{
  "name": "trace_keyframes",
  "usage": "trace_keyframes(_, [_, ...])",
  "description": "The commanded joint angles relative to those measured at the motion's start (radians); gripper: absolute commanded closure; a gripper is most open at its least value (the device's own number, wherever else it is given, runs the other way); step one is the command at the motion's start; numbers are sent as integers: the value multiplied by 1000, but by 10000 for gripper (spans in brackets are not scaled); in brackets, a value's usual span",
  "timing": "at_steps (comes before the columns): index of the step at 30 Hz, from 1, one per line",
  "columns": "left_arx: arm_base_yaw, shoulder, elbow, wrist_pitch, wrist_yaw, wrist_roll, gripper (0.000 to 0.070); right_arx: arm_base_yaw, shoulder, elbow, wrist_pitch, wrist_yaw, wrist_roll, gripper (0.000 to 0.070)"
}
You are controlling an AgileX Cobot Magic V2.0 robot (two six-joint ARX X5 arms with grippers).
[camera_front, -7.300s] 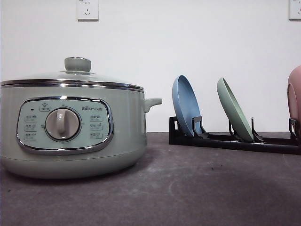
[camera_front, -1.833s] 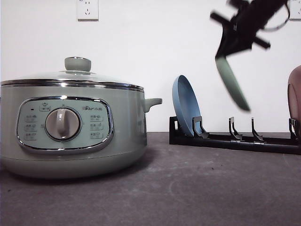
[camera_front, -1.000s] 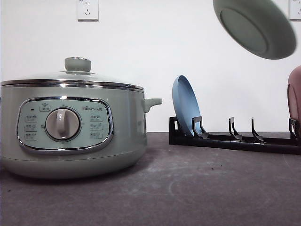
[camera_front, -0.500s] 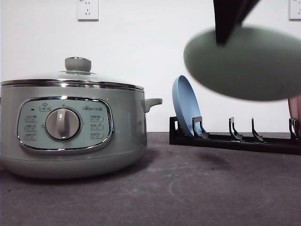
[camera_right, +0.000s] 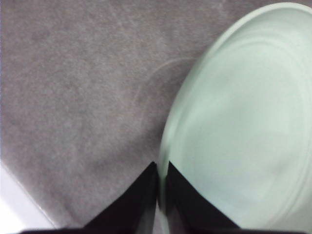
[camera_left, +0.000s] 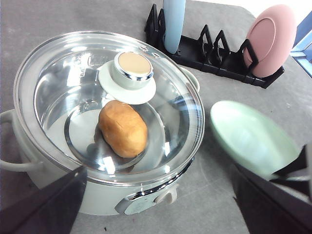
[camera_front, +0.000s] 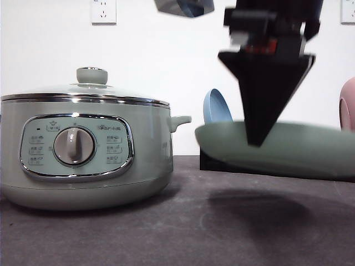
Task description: Transfer potato from steamer to green plate
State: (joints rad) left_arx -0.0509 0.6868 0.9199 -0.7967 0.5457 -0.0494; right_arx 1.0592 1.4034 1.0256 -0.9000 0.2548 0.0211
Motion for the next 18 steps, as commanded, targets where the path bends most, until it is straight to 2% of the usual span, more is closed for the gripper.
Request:
trace_keyframes(1, [-3, 5, 20, 10, 3, 12, 104, 20, 25, -13, 32, 9, 25, 696])
trace_keyframes(12, [-3, 5, 20, 10, 3, 12, 104, 43, 121, -113, 220, 8, 30, 696])
trace_keyframes(18, [-3, 5, 20, 10, 3, 12, 104, 48, 180, -113, 232, -22, 31, 696])
